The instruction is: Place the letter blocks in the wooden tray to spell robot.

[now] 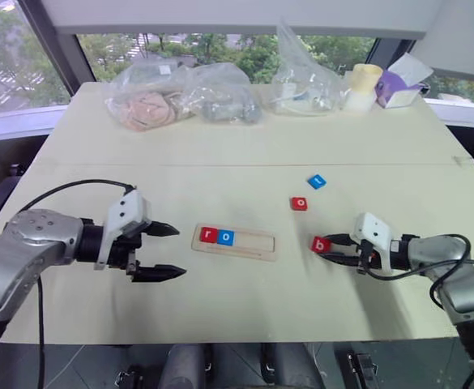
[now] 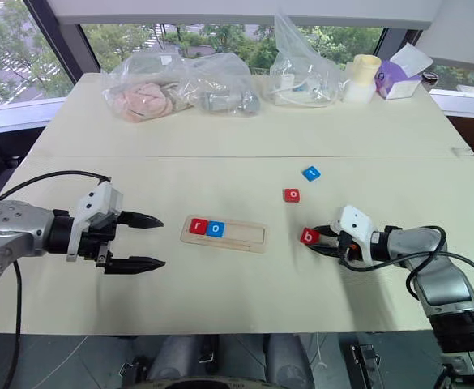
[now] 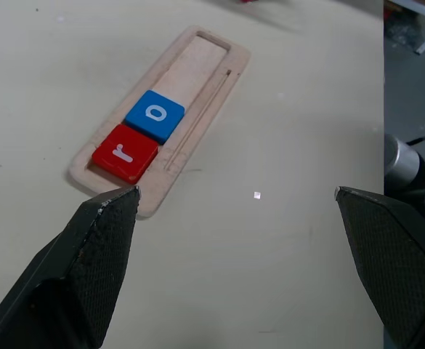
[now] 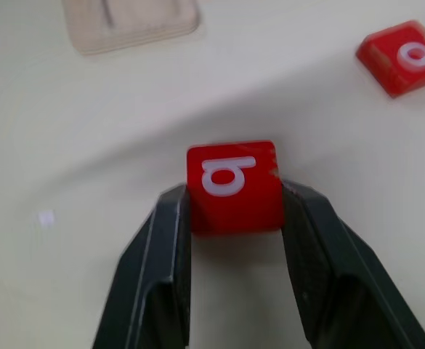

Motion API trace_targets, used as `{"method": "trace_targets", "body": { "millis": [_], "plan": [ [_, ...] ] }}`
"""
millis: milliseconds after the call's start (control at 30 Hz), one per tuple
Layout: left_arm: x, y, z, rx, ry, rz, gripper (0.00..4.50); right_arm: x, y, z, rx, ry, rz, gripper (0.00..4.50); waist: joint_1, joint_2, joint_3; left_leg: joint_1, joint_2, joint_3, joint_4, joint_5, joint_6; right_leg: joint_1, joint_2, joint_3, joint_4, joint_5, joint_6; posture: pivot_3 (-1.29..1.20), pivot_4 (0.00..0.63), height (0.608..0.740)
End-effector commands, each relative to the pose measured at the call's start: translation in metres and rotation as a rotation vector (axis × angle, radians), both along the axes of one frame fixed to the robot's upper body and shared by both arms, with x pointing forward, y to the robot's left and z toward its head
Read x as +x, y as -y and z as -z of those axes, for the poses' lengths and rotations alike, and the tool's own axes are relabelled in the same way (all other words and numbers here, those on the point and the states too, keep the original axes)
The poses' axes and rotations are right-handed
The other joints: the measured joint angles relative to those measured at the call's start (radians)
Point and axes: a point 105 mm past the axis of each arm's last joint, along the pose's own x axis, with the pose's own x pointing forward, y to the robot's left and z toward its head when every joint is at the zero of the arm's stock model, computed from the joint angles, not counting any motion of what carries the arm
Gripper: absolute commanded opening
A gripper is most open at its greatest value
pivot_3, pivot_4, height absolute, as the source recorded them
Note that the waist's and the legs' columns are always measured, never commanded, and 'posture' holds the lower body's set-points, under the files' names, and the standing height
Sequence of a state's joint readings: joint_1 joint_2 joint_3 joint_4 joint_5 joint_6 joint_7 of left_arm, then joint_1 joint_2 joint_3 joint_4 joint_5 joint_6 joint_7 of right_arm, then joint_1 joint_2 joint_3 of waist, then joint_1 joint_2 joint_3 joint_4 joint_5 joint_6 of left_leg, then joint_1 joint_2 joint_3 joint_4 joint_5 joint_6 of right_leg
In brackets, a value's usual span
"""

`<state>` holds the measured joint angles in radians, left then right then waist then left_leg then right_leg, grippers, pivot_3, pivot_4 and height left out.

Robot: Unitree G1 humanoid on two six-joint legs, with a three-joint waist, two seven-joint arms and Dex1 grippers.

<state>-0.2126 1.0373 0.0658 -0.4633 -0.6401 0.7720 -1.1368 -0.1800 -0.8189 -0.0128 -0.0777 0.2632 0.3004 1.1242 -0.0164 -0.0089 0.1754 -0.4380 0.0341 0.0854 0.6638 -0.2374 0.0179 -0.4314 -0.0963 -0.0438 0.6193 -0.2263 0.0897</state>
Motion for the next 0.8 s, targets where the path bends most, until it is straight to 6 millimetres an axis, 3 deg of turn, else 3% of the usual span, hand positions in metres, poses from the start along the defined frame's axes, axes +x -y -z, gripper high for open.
{"method": "trace_targets", "body": {
  "millis": [33, 133, 300, 533, 800],
  "plan": [
    [0.003, -0.003, -0.007, 0.017, 0.043, 0.007, 4.5, 0.001, -0.035, -0.037, 0.047, 0.06, -0.098, 1.15, 0.0, 0.0, 0.0, 0.0, 0.0, 0.0, 0.0, 0.0, 0.0, 0.0, 0.0, 0.0, 0.0, 0.0, 0.0, 0.0, 0.15, 0.739],
    [0.005, -0.004, -0.006, 0.024, 0.044, 0.005, 4.5, 0.008, -0.067, -0.043, 0.055, 0.063, -0.165, 1.15, 0.004, 0.0, 0.0, 0.0, 0.0, -0.001, 0.0, 0.0, 0.0, -0.001, 0.0, -0.001, 0.001, 0.0, 0.0, 0.0, 0.15, 0.739],
    [0.005, -0.007, -0.001, 0.045, 0.047, -0.003, 4.5, 0.019, -0.1, -0.028, 0.01, 0.045, -0.239, 1.15, 0.007, 0.0, 0.0, -0.003, -0.001, -0.001, 0.0, 0.0, 0.0, -0.003, -0.001, -0.001, 0.0, 0.0, 0.0, 0.0, 0.15, 0.739],
    [-0.001, -0.007, 0.005, 0.035, 0.039, -0.038, 4.5, 0.028, -0.119, -0.01, -0.011, 0.025, -0.249, 1.15, 0.003, 0.0, 0.0, -0.005, -0.002, 0.001, 0.001, 0.0, 0.0, -0.003, -0.001, 0.0, 0.0, 0.0, 0.0, 0.0, 0.15, 0.739],
    [-0.003, -0.006, 0.006, 0.029, 0.042, -0.056, 4.5, 0.025, -0.13, -0.008, -0.011, 0.033, -0.278, 1.15, 0.004, 0.0, 0.0, -0.004, -0.001, 0.0, 0.001, 0.001, 0.0, -0.003, 0.0, -0.001, 0.002, 0.0, 0.0, 0.0, 0.15, 0.739]
  ]
}}
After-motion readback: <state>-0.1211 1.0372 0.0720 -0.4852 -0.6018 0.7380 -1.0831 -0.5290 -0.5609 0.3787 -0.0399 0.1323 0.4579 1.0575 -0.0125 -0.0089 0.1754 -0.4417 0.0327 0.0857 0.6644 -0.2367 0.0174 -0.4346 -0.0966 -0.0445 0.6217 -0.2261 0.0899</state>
